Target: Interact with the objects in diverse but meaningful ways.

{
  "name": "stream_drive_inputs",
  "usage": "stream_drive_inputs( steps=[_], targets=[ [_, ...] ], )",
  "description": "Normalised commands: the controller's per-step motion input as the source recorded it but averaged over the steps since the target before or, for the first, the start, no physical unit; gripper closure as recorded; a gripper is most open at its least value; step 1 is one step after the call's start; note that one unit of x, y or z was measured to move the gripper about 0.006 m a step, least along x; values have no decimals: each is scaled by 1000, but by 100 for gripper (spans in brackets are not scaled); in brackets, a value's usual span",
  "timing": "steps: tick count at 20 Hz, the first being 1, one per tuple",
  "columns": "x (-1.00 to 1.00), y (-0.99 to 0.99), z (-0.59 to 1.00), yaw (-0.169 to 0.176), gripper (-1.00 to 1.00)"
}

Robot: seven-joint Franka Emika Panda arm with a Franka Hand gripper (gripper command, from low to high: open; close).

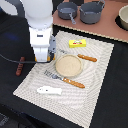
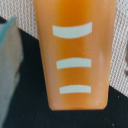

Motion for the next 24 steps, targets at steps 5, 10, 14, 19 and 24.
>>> stream_drive_inputs(
  steps=[5,10,14,19,24],
  targets=[
    [-262,-70,524,-70,-100],
    [-485,-288,412,-124,-100],
    [-555,-333,201,-111,-100],
    [-541,-357,45,-108,-100],
    [-334,-413,11,-149,-100]
  ],
)
